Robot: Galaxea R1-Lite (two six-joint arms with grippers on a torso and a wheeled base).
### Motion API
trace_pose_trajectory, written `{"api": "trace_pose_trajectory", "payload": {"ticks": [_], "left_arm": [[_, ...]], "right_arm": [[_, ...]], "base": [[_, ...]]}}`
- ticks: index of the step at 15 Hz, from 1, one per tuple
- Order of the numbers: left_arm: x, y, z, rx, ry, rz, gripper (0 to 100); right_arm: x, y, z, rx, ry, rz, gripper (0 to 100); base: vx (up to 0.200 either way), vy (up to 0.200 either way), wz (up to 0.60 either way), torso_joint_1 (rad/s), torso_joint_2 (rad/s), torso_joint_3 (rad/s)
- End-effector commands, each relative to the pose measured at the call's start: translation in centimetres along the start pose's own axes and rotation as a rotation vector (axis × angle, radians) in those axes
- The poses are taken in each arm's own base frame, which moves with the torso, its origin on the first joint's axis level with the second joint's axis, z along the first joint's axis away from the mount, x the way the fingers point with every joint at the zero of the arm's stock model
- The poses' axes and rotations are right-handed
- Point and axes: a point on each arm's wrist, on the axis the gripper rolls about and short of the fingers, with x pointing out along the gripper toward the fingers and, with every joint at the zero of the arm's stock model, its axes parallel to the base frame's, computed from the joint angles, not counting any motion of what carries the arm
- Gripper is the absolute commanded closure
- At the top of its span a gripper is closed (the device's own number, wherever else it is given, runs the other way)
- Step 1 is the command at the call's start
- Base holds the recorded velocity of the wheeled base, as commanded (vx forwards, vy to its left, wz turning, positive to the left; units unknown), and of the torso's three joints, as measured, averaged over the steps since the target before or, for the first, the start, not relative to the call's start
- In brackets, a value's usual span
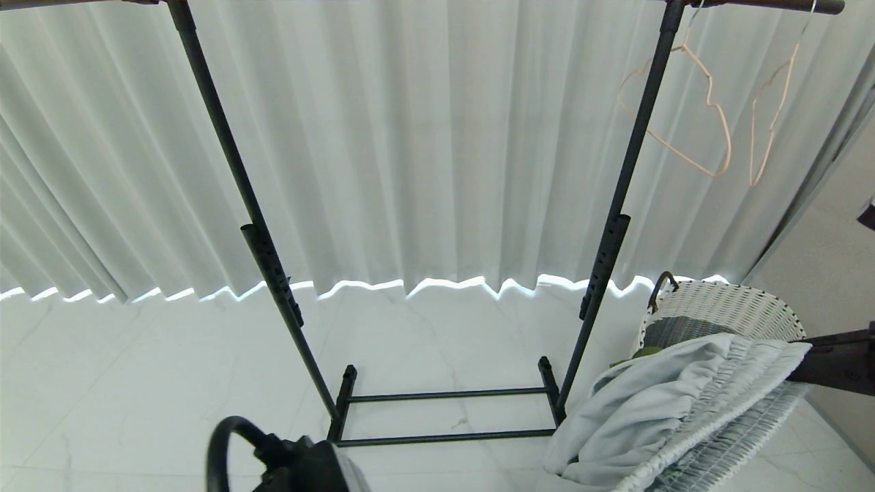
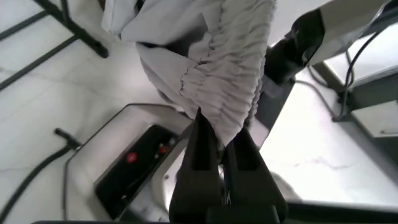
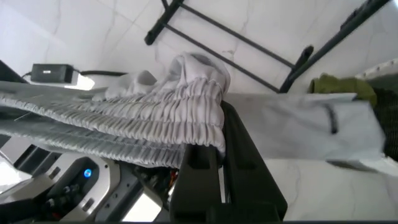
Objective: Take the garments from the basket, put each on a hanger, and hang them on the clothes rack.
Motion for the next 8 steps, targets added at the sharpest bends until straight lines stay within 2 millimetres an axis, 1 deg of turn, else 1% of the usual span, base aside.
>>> {"api": "trace_pose_trajectory", "payload": {"ticks": [1, 3, 5, 8], "left_arm": [[-2.6, 0.5, 0.4, 0.008, -0.063, -0.005, 100], [-3.5, 1.1, 0.7, 0.021, -0.077, 0.028, 100], [-3.7, 1.9, 1.3, 0.027, -0.100, 0.082, 100], [-3.6, 4.7, 4.9, 0.082, -0.192, 0.284, 100]], "right_arm": [[0.5, -0.1, -0.3, -0.010, 0.002, 0.000, 100], [0.9, 0.3, -0.4, -0.033, -0.017, 0.022, 100], [1.3, 0.6, -0.2, -0.048, -0.042, 0.041, 100], [1.9, 0.8, 1.2, -0.063, -0.140, 0.056, 100]], "base": [[0.000, 0.000, 0.00, 0.000, 0.00, 0.000], [0.000, 0.000, 0.00, 0.000, 0.00, 0.000], [0.000, 0.000, 0.00, 0.000, 0.00, 0.000], [0.000, 0.000, 0.00, 0.000, 0.00, 0.000]]}}
